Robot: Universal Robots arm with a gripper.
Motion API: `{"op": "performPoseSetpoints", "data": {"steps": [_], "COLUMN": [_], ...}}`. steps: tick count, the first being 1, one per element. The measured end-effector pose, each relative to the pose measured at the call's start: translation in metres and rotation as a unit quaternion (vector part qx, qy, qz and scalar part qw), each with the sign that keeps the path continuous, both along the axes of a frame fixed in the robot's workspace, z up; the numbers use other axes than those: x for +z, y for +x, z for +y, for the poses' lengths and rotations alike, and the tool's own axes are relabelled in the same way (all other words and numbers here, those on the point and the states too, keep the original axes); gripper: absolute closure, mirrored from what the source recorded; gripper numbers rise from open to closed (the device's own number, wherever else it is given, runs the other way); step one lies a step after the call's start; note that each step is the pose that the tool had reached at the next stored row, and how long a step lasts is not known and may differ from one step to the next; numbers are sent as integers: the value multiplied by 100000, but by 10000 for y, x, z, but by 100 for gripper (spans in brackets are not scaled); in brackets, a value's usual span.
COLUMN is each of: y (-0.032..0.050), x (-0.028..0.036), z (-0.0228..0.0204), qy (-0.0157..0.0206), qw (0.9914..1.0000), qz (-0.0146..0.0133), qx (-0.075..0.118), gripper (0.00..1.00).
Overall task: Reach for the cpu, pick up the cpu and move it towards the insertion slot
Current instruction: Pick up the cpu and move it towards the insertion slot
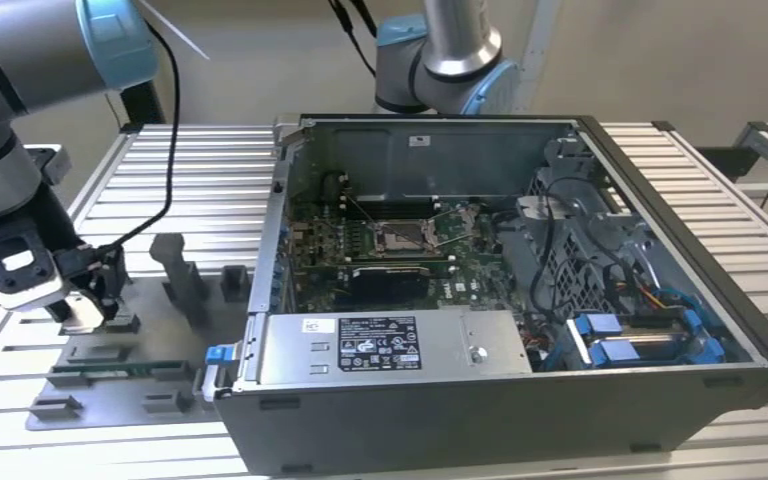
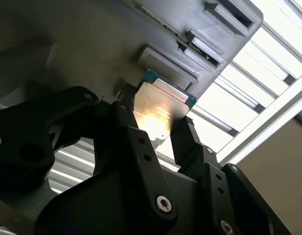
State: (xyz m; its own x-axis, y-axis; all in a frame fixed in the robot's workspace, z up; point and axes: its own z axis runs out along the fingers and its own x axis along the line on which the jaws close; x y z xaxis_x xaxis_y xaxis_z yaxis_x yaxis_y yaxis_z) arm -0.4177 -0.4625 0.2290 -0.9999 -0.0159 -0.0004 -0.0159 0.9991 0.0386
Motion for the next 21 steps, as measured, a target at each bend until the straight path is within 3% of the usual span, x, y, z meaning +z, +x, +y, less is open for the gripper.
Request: {"op": "performPoseSetpoints", "data": {"steps": [10, 21], "y": [0, 0], "x": [128, 214], "z": [0, 0], "qy": [-1, 0], "qw": [100000, 100000], "qz": [1, 0], "qx": [1, 1], "gripper": [100, 100]}}
